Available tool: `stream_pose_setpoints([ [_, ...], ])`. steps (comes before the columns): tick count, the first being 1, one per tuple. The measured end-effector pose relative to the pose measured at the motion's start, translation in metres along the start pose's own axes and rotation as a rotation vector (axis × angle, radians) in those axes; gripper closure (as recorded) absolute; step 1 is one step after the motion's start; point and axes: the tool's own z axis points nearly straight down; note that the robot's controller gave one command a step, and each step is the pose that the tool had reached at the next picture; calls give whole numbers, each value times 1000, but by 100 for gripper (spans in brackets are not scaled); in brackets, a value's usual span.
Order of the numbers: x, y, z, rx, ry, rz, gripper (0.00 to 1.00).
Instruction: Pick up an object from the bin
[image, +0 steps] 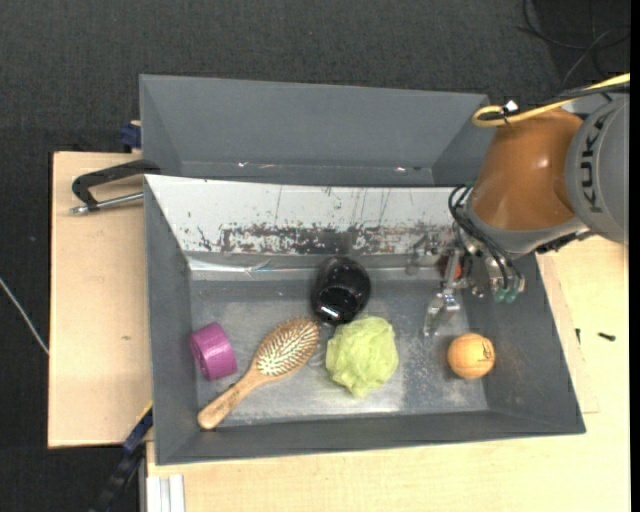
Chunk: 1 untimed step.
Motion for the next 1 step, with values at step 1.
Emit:
stream_pose_setpoints([
  [1,78,-57,4,-1,11,-23,0],
])
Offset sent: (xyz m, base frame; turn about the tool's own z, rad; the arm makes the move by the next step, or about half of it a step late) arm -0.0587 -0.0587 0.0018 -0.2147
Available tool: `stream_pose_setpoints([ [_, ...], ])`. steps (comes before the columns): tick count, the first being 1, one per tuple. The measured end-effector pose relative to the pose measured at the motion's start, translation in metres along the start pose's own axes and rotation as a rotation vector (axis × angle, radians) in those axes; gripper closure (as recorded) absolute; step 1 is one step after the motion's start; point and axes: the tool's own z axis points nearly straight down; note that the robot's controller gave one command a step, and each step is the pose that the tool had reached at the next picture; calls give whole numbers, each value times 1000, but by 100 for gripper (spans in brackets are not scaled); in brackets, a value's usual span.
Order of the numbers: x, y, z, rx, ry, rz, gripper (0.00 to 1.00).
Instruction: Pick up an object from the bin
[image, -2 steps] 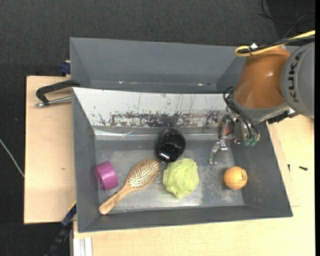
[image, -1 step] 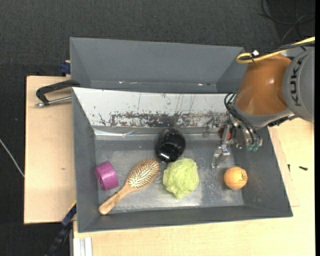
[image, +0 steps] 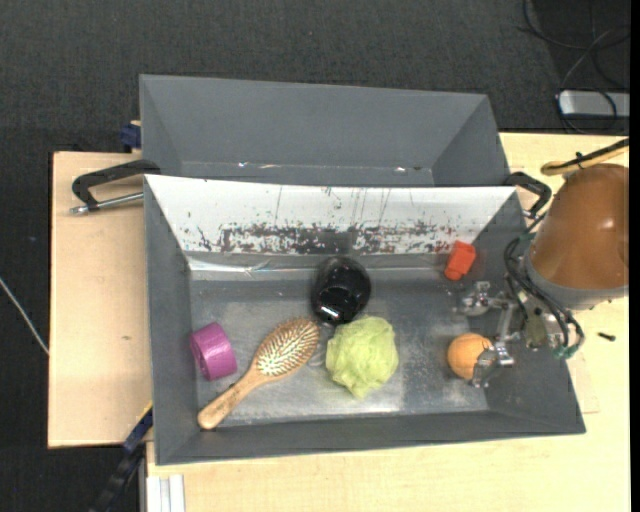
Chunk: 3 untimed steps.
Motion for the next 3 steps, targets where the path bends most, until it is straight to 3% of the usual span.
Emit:
stream_pose_setpoints([
  [1,26,-16,-4,2,0,-35,0],
  [2,7,-24,59,0,-2,30,0],
  [3,9,-23,56,2,-6,-29,100],
])
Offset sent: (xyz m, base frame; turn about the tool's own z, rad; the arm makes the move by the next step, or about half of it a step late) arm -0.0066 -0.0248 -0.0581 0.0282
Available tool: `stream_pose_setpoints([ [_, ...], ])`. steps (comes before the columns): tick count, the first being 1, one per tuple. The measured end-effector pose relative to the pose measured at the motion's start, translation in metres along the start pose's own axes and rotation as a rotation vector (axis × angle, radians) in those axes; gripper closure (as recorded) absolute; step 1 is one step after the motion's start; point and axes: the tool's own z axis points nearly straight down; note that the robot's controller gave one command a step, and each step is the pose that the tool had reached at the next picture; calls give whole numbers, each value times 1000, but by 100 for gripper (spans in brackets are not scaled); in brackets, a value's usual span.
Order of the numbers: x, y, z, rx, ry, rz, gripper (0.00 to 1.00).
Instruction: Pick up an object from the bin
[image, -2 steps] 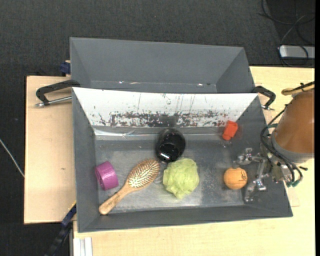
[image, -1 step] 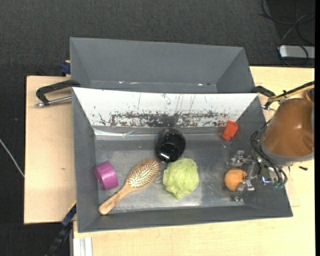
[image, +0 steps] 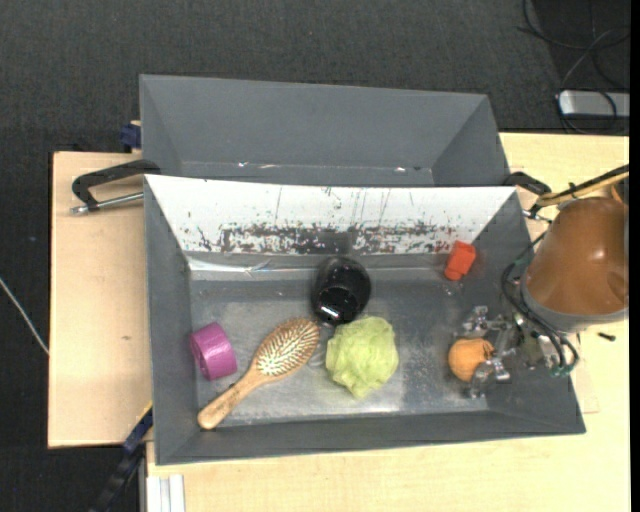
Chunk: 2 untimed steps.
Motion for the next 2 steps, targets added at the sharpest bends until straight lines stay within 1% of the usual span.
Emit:
stream_pose_setpoints([
  [2,1,0,-2,0,1,-11,100],
])
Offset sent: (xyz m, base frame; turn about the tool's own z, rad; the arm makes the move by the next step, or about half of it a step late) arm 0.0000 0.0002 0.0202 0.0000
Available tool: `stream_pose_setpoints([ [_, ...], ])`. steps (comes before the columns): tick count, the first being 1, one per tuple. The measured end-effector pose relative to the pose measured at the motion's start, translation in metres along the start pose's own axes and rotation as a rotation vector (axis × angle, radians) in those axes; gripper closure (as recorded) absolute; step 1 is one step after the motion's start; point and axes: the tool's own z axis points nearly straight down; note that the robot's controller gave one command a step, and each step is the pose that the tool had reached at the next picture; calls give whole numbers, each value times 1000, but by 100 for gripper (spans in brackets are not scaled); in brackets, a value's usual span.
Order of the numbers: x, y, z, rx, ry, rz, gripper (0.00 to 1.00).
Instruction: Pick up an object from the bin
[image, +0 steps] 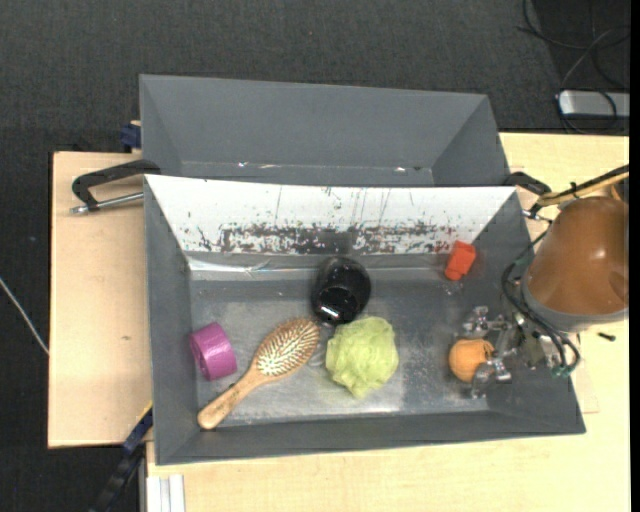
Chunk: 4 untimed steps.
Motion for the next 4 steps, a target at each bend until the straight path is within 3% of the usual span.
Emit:
stream_pose_setpoints([
  [1,2,1,-11,-3,7,1,100],
  [4,0,0,-64,1,-1,3,100],
])
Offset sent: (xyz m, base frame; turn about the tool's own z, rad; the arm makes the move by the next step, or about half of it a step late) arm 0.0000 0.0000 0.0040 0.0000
